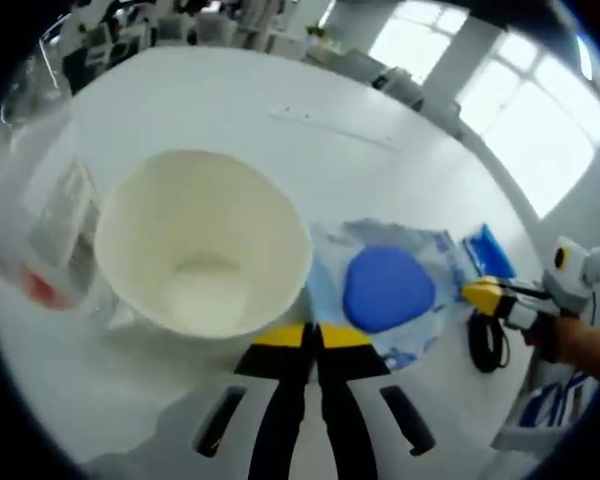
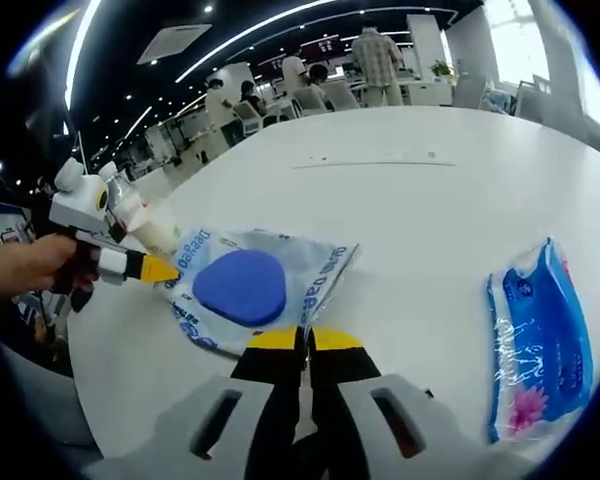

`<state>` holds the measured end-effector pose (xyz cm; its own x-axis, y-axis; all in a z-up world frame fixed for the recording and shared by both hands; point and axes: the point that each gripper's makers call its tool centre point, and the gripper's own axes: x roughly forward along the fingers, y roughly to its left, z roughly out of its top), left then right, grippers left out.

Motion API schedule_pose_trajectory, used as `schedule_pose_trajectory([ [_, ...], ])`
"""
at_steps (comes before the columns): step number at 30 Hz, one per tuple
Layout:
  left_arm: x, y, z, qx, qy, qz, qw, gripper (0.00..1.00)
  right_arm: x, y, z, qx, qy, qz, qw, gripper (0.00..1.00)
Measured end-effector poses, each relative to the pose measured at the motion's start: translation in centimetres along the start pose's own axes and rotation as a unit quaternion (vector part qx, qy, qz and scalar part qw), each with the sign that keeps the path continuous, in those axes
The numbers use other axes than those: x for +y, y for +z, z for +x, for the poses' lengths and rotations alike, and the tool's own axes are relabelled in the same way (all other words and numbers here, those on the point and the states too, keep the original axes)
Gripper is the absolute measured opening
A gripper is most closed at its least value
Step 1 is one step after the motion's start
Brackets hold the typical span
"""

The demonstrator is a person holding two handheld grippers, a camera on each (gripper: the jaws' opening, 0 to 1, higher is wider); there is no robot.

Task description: Arrange the tabletop items into an orderly group along one side of the table until the central work area is clear of visible clutter.

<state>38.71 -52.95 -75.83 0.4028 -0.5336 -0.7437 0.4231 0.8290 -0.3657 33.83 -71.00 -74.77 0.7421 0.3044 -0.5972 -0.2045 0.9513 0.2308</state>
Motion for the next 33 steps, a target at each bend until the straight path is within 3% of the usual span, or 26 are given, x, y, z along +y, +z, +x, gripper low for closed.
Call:
schedule_pose_trajectory([
  [9, 0.0, -0.3, -0.2, 0.006, 0.0, 0.007, 1.0, 0.03, -0.3, 0.0, 0.0, -0.002, -0.012, -0.01, 0.9999, 0.03],
  [13, -0.1, -0.6, -0.2, 0.007, -0.007, 0.024, 0.9997, 0.17, -0.8, 0.0, -0.4, -0.011, -0.019, 0.005, 0.9997, 0.05],
  [24, -0.9, -1.4, -1.6, -0.001, -0.015, 0.052, 0.9985, 0.28, -1.0, 0.3, -2.4, -0.04, -0.02, 0.01, 0.999, 0.13],
  [29, -1.3, -2.0, -2.9, -0.025, -0.008, 0.07, 0.9972, 0.45, -1.0, 0.4, -3.5, -0.047, -0.016, -0.003, 0.9988, 0.17],
  [33, -1.7, -2.8, -3.8, -0.036, -0.013, 0.067, 0.997, 0.45, -0.9, 0.3, -4.3, -0.049, -0.016, -0.015, 0.9986, 0.2],
])
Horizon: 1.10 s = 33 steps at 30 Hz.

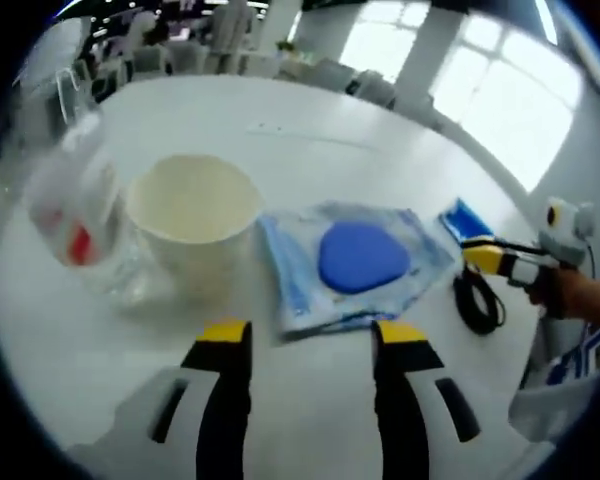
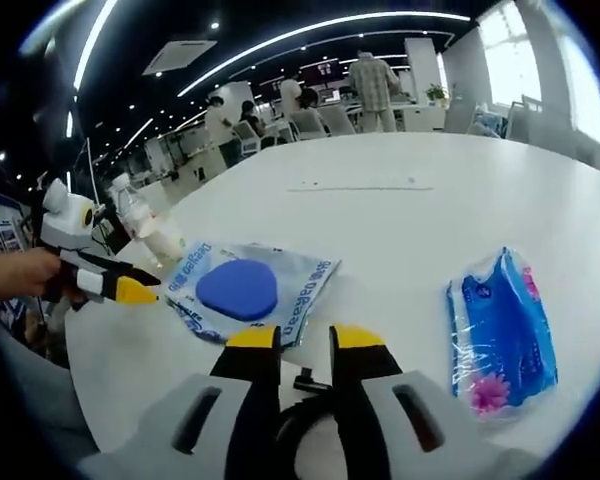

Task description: Arrange the tabletop items into an orderly group along one side of the table until the central work area is clear of visible clutter.

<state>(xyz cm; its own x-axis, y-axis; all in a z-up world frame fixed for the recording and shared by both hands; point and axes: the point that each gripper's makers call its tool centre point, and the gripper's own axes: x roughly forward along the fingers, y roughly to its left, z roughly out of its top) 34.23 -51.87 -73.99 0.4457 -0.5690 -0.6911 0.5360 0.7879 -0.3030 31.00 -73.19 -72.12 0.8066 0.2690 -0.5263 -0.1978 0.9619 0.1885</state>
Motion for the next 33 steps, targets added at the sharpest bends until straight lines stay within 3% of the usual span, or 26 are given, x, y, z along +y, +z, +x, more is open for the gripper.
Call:
schedule_pose_trajectory([
  [3, -0.5, -0.3, -0.9, -0.011, -0.002, -0.005, 0.9999, 0.46, 0.1, 0.3, -0.7, -0.005, 0.003, -0.008, 0.9999, 0.22],
  [7, -1.4, 0.1, -2.5, -0.034, -0.004, 0.019, 0.9992, 0.51, 0.3, 0.5, -1.4, -0.003, 0.008, -0.032, 0.9995, 0.27],
  [12, -2.8, 1.2, -5.3, -0.086, -0.021, 0.017, 0.996, 0.59, 0.1, 1.0, -2.6, -0.004, 0.006, -0.052, 0.9986, 0.32],
  [23, -3.6, 1.2, -10.1, -0.122, -0.016, 0.051, 0.9911, 0.72, -0.6, 1.8, -5.2, -0.013, -0.01, -0.067, 0.9976, 0.45],
  [33, -3.1, 0.2, -14.7, -0.148, 0.005, 0.093, 0.9845, 0.83, -2.5, 1.5, -6.6, 0.019, -0.027, -0.088, 0.9956, 0.54],
])
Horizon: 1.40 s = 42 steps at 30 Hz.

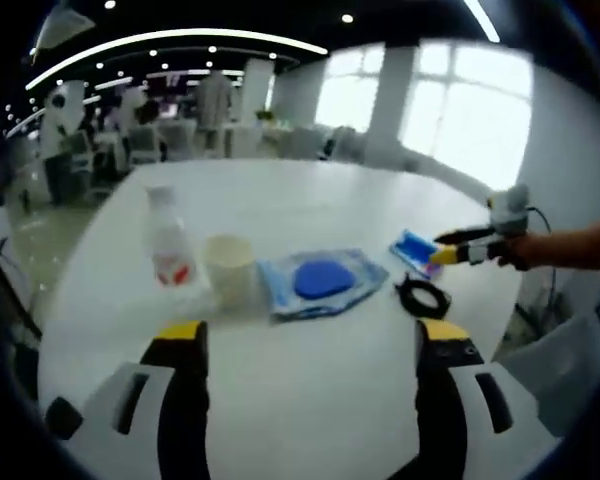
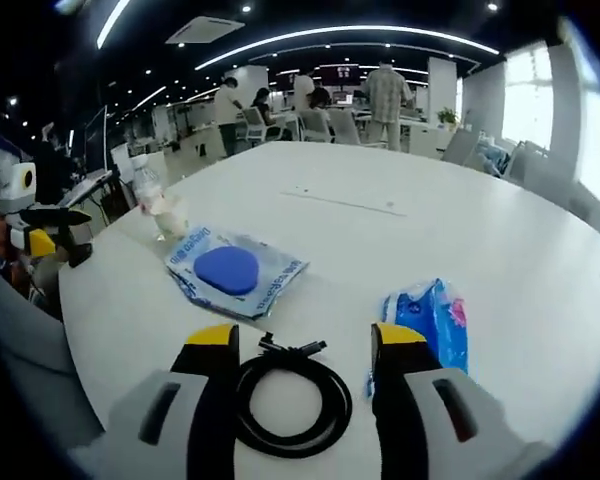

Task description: Arrange the tabletop items into an orderly group along one side of the table until the central work area is clear of visible clutter.

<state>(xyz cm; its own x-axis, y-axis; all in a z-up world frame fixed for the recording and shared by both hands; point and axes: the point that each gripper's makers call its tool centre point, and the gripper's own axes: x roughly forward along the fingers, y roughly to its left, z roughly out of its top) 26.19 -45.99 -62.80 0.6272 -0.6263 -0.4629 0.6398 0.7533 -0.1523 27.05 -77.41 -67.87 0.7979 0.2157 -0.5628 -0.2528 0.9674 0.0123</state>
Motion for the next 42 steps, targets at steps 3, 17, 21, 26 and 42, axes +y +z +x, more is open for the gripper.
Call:
schedule_pose_trajectory([
  [3, 0.3, -0.4, -1.0, -0.004, 0.007, 0.012, 0.9999, 0.88, -0.1, -0.3, -0.2, 0.007, 0.003, 0.001, 1.0, 0.58],
  [17, 1.8, 0.3, -6.7, -0.028, 0.039, 0.021, 0.9986, 1.0, 1.6, -2.0, -1.3, 0.013, 0.019, -0.014, 0.9996, 0.71],
  [21, 1.6, 0.4, -8.2, -0.044, 0.041, 0.011, 0.9981, 1.0, 2.5, -2.5, -1.3, 0.008, 0.024, -0.003, 0.9997, 0.74],
  [26, 1.0, 0.0, -9.2, -0.051, 0.036, 0.01, 0.998, 1.0, 3.4, -3.2, -1.1, 0.006, 0.027, -0.002, 0.9996, 0.75],
  [42, -1.3, -3.6, -9.5, -0.019, 0.037, 0.023, 0.9989, 1.0, 5.0, -4.3, -0.1, -0.03, -0.002, -0.007, 0.9995, 0.77],
])
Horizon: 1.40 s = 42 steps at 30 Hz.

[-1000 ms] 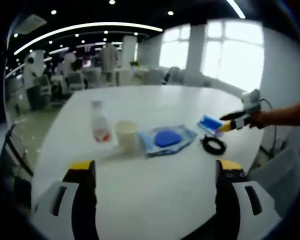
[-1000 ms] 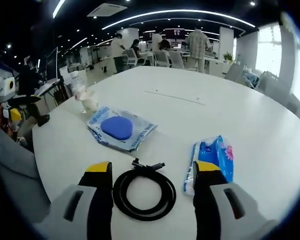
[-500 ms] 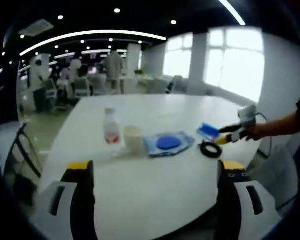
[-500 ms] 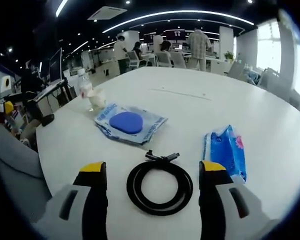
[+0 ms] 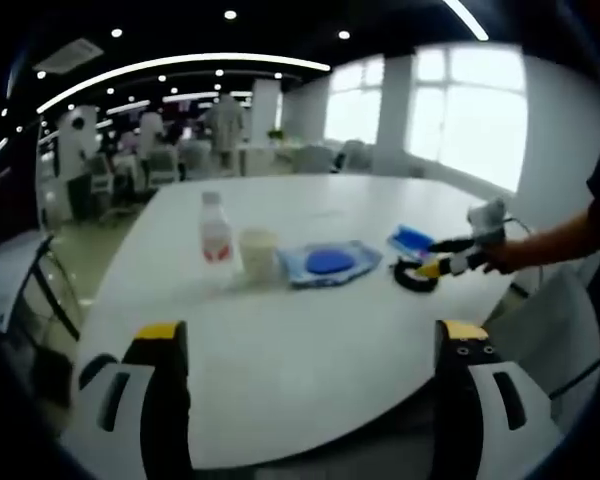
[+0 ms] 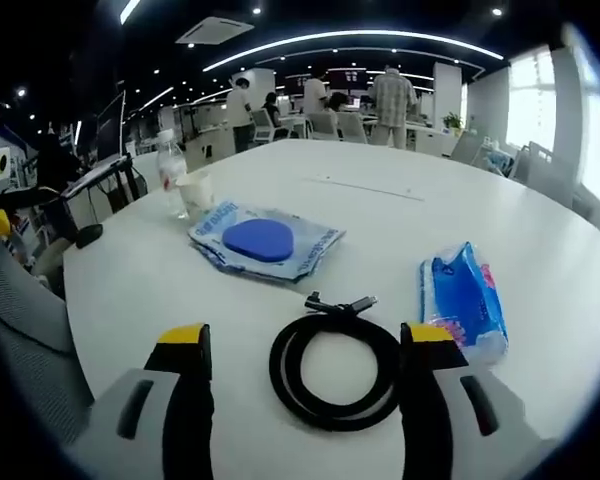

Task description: Arrange the tabletop items into an orderly group along one side of the table until the central work area is clear of visible clutter.

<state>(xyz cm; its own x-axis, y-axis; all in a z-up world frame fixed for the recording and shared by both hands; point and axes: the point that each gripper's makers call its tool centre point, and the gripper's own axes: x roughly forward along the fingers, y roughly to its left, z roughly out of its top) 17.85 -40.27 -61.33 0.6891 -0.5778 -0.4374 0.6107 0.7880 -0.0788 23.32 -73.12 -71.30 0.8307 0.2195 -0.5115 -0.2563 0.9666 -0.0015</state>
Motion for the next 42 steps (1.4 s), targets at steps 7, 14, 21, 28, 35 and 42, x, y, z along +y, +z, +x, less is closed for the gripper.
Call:
schedule_pose_trajectory([
  [7, -0.5, 0.1, 0.4, -0.01, -0.007, 0.005, 0.9999, 1.0, 1.0, -0.5, 0.0, -0.022, -0.002, 0.016, 0.9996, 0.77],
  [14, -0.6, 0.2, 0.6, -0.019, -0.007, 0.012, 0.9997, 1.0, 1.3, -1.5, -0.1, -0.01, 0.003, 0.004, 0.9999, 0.74],
  [21, -0.4, 0.3, 0.7, -0.025, 0.001, 0.02, 0.9995, 0.99, 1.5, -2.2, 0.4, -0.007, 0.008, 0.007, 0.9999, 0.69],
  [28, 0.0, 0.1, 0.8, -0.018, 0.012, 0.013, 0.9997, 0.99, 2.0, -1.8, 1.0, -0.02, 0.02, 0.001, 0.9996, 0.63],
  [35, 0.1, -0.2, 0.8, -0.01, 0.017, 0.03, 0.9994, 0.97, 2.0, -1.9, 1.6, -0.021, 0.024, -0.002, 0.9995, 0.53],
  [42, 1.0, -0.3, 0.8, -0.011, 0.027, 0.011, 0.9995, 0.95, 1.8, -2.0, 2.1, -0.02, 0.021, -0.011, 0.9995, 0.42],
])
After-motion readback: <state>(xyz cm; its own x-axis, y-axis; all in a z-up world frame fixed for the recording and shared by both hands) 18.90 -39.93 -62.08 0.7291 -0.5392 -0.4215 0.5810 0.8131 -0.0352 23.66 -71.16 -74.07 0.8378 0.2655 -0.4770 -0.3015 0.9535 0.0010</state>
